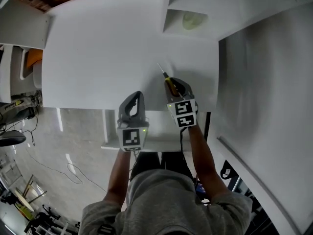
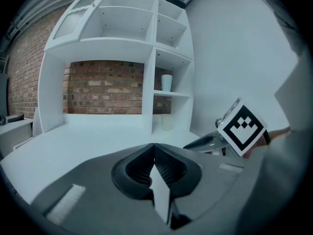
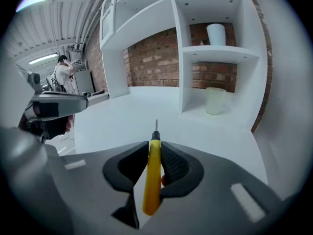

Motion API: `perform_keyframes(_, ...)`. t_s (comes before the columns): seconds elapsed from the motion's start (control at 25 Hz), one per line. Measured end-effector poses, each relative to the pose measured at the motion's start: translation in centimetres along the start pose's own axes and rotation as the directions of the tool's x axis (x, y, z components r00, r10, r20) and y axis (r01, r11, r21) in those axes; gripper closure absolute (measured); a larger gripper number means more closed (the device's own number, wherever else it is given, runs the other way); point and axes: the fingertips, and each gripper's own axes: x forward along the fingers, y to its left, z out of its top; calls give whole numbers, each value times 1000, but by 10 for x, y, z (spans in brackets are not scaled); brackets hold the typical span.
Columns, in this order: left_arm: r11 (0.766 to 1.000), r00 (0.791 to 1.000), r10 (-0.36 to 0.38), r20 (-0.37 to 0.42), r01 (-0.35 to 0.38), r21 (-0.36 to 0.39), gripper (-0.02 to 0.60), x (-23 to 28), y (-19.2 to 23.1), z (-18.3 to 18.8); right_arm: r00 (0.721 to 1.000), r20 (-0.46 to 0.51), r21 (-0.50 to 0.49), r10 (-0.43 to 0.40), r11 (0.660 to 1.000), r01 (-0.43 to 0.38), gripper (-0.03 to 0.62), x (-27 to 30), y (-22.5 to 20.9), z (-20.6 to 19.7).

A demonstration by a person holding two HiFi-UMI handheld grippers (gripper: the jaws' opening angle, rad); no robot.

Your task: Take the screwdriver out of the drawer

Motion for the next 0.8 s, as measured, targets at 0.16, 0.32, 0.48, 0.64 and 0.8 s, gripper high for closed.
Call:
perform_keyframes(0.16,1000,1000,13,-22,-13,-10,569,12,2,-14,999,-29,-1,19,1000,-19,511,21,-6,-11)
perform_keyframes(0.32,1000,999,11,-30,-11,-8,569,21,-1,-21,998,-54,5,32,999,-32,511,36,-10,-21)
perform_keyframes(0.48,1000,999,14,-42,-15,-23,569,26,-4,-27,997,-77,0,30,1000,-30,511,43,-15,-28)
perform_keyframes(0.64,1000,999,17,-46,-18,-25,569,28,-3,-29,993,-114,-24,20,999,-23,510,48,-13,-30)
perform_keyframes(0.8,999,999,20,-48,-22,-25,569,27,-1,-30,992,-130,-33,4,999,-8,508,50,-14,-32)
